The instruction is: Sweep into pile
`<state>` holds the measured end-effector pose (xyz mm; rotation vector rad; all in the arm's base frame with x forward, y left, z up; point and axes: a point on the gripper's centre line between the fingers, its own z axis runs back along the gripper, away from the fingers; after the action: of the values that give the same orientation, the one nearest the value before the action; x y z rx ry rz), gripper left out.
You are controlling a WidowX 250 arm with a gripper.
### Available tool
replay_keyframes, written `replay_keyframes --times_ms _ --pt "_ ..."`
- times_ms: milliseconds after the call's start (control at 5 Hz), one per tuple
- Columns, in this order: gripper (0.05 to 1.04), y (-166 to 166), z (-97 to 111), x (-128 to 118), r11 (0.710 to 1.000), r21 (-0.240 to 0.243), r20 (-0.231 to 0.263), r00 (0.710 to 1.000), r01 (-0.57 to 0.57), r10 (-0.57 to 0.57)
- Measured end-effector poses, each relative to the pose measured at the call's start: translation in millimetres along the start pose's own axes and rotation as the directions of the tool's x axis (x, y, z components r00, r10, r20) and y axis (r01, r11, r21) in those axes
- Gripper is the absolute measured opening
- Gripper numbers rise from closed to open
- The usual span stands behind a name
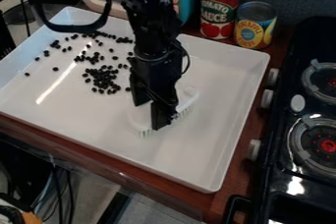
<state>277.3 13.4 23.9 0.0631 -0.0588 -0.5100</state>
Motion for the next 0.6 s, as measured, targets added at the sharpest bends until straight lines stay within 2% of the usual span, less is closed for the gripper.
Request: replay_keyframes --times_ms 200,600 --pt "0.738 6.1 -0.6 3.0 1.000 -0.004 -0.002 1.000 -0.020 0.020" --pt "0.738 41.7 -2.3 -2.0 0.987 0.001 0.009 0.987 -0.159 0.159"
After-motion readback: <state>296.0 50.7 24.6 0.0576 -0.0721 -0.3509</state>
